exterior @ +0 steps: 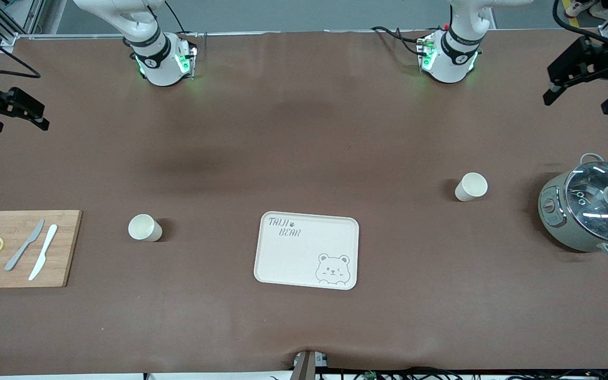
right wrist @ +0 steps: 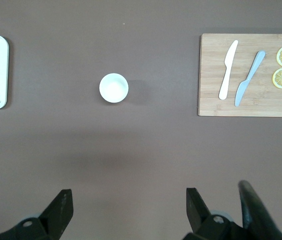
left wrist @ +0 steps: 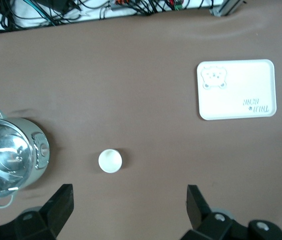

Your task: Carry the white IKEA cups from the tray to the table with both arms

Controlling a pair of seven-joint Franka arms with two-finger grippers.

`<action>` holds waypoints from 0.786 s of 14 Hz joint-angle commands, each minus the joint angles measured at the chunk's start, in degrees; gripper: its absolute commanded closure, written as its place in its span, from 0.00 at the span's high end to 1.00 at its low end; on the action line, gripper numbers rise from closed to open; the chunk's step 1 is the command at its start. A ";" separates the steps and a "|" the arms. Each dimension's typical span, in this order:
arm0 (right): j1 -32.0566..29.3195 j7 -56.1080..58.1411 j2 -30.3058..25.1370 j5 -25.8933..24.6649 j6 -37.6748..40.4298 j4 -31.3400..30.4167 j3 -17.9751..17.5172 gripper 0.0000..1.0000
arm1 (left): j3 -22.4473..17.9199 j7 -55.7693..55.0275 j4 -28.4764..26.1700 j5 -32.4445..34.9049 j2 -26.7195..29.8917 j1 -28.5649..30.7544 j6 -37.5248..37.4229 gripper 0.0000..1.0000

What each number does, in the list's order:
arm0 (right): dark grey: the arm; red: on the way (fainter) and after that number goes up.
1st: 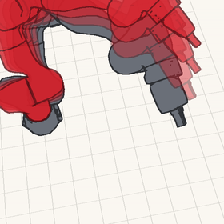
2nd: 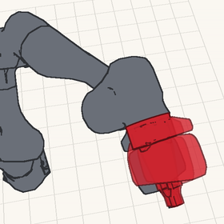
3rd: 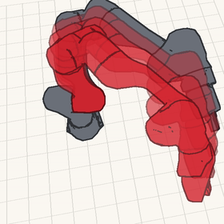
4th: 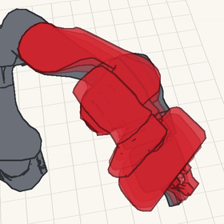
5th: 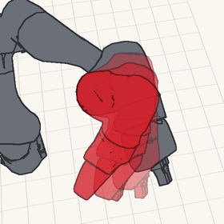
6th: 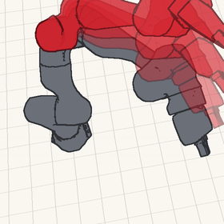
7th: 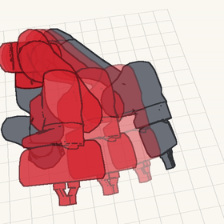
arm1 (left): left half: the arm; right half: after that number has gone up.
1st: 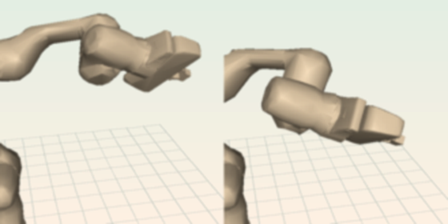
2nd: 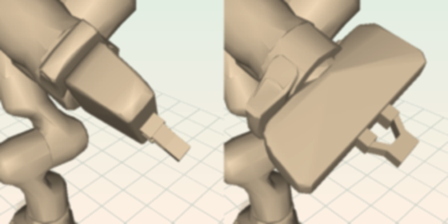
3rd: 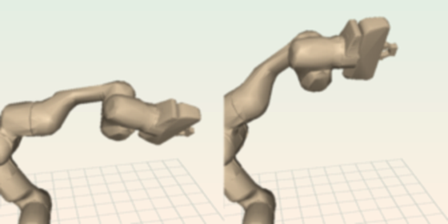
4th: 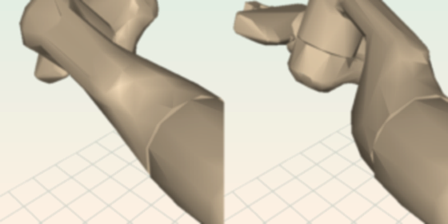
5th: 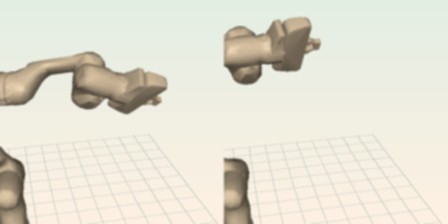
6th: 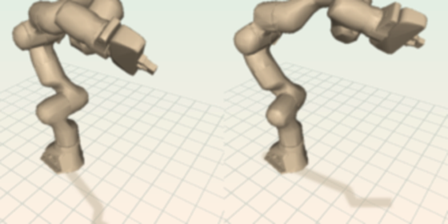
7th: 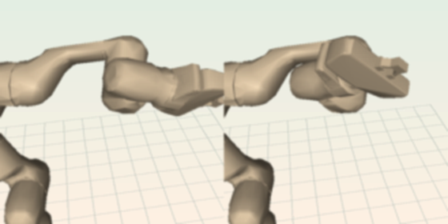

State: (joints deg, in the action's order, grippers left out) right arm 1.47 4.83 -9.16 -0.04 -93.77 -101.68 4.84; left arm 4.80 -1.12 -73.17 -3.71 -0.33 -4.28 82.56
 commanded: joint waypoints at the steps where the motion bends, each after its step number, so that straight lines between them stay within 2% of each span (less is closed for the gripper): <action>1: -0.06 -1.14 0.72 -1.28 0.17 1.04 -0.01 1.00 | 0.39 -0.64 0.66 1.51 1.29 0.24 -1.70 1.00; 4: -0.33 -0.88 0.72 -1.37 0.17 1.92 0.08 1.00 | 0.39 1.19 0.66 1.86 1.74 0.15 -3.27 1.00; 6: -0.33 -0.88 0.72 -1.54 0.26 2.27 0.08 1.00 | 0.74 5.15 0.66 5.28 1.82 -0.29 -7.04 1.00; 11: 1.16 -0.88 0.72 -1.45 0.26 3.41 -0.01 1.00 | 0.65 5.25 0.75 5.38 1.74 -1.17 -11.81 1.00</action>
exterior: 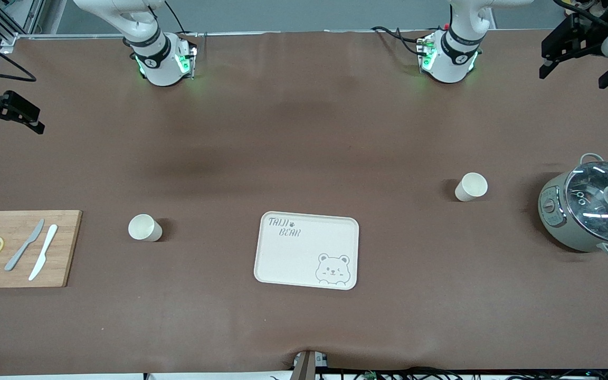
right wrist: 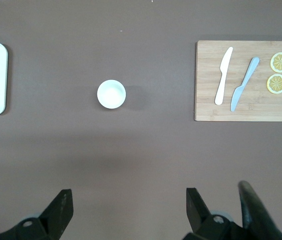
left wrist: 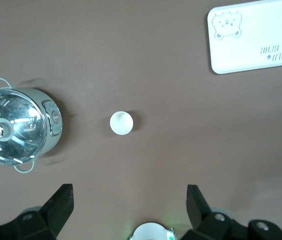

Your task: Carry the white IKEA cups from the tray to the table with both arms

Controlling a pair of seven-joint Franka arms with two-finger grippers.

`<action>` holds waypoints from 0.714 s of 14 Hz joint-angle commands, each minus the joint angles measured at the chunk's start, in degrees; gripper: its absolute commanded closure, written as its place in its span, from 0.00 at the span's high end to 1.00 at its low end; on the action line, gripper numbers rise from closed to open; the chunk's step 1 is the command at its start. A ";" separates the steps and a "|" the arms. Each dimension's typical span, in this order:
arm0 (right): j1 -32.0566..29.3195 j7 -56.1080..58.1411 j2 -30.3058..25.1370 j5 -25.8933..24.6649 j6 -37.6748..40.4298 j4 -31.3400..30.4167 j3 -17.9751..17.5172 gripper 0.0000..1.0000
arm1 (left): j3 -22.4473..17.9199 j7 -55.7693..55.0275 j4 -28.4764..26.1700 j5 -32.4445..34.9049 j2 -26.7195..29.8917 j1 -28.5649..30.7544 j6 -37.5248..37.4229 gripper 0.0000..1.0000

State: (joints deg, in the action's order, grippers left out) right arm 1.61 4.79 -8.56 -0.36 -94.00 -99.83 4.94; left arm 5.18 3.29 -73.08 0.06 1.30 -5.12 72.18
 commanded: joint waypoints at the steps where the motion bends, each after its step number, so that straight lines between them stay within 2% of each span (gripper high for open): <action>1: 1.03 -0.92 0.13 -1.13 0.48 2.09 -0.10 1.00 | 0.53 0.84 0.66 1.17 0.11 -0.42 -1.43 1.00; 10: 0.24 -1.45 0.92 -1.22 2.94 2.27 0.25 1.00 | -0.17 1.19 0.57 -0.50 -0.68 0.37 -1.52 1.00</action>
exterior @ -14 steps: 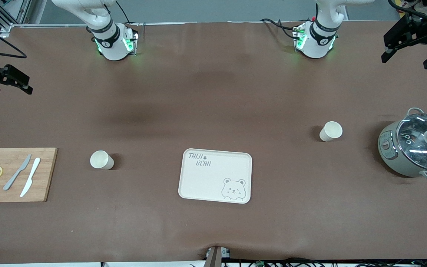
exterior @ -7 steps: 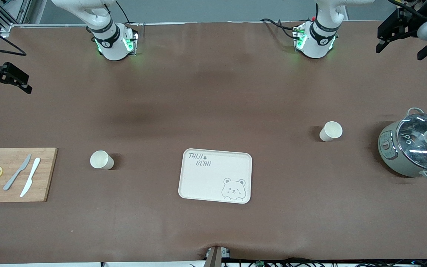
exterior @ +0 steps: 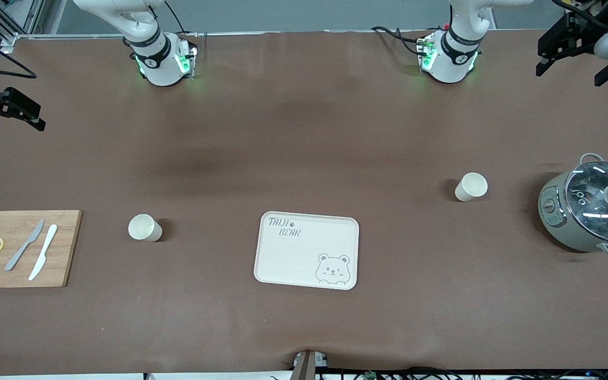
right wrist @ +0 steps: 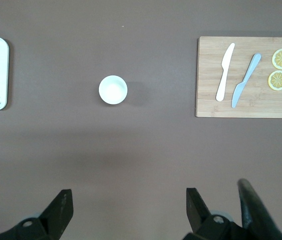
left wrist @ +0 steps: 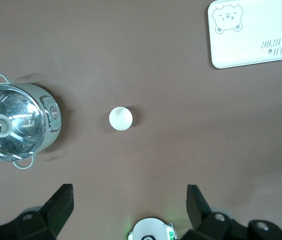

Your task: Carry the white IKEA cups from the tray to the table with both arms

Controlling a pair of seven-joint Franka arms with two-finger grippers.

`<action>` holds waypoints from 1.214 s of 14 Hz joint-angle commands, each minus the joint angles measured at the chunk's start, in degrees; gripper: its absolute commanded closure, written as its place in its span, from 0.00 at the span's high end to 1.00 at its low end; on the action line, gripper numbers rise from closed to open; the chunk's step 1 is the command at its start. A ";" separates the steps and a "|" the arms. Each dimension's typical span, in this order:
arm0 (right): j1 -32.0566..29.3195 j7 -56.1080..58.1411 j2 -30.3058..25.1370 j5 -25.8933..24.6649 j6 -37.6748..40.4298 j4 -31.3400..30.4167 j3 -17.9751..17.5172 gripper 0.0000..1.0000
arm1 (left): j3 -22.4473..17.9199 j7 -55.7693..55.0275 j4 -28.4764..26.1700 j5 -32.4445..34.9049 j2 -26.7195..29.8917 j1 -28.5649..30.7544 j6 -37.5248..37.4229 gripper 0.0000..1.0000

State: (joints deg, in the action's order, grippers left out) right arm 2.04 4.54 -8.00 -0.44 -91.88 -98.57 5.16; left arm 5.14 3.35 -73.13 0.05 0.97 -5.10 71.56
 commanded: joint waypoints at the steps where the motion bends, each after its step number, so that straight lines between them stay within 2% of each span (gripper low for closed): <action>1: -0.20 -1.20 0.44 -1.15 0.83 1.19 0.11 1.00 | -0.13 1.05 0.62 -0.41 -0.35 0.44 -0.89 1.00; 17: -1.86 -0.59 0.62 -0.09 0.91 1.71 0.11 1.00 | -0.56 -0.01 0.62 0.30 -0.71 0.35 1.92 1.00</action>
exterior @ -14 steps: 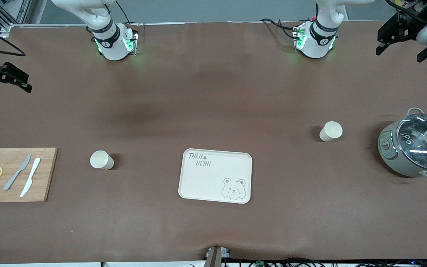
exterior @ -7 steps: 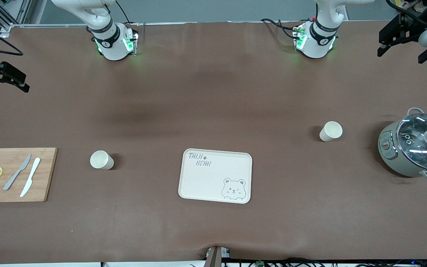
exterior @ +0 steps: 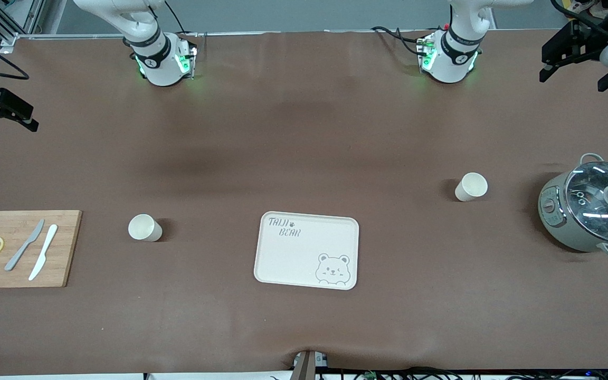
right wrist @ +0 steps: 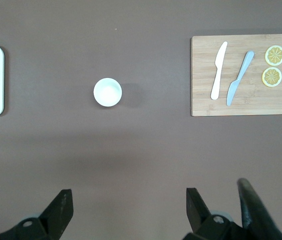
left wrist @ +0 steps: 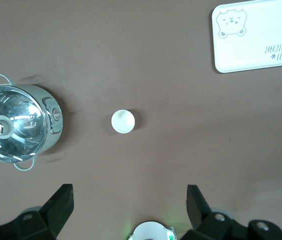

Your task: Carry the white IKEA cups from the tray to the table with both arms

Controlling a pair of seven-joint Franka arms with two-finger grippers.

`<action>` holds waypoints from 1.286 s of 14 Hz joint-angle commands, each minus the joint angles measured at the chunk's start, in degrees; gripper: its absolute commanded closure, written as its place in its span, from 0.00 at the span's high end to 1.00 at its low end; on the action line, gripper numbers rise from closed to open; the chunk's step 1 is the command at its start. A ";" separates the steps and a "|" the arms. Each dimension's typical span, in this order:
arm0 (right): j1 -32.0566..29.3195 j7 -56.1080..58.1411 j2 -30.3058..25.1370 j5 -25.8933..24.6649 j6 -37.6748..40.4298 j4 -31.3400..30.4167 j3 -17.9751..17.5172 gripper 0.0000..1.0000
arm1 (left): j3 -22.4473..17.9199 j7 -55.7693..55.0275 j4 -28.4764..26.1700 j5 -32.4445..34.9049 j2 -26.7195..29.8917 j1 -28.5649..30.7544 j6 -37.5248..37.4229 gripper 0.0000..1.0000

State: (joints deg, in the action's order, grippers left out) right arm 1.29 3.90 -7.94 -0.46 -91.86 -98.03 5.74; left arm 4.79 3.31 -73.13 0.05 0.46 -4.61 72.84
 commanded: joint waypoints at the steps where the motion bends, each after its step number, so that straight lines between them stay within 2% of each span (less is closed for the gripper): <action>1: -0.68 -0.30 0.56 -0.24 0.89 1.18 -0.64 1.00 | -0.22 0.03 0.62 0.30 -0.20 -0.05 0.81 1.00; 4: -2.86 0.13 0.82 3.26 1.16 1.26 -0.46 1.00 | -0.22 0.12 0.62 0.39 -0.29 -0.05 0.90 1.00; 6: -3.04 -0.47 0.91 3.71 0.98 1.26 -0.64 1.00 | -0.22 0.12 0.62 0.39 -0.55 0.04 0.90 1.00; 18: -2.96 0.14 0.91 3.10 1.07 1.44 -0.73 1.00 | -0.39 -2.78 0.80 0.21 -1.52 -0.14 1.60 1.00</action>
State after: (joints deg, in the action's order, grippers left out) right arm -0.70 3.85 -7.65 2.32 -91.58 -98.02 5.59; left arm 4.66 1.51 -73.13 0.05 -0.51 -4.67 73.67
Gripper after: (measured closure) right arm 0.000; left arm 0.000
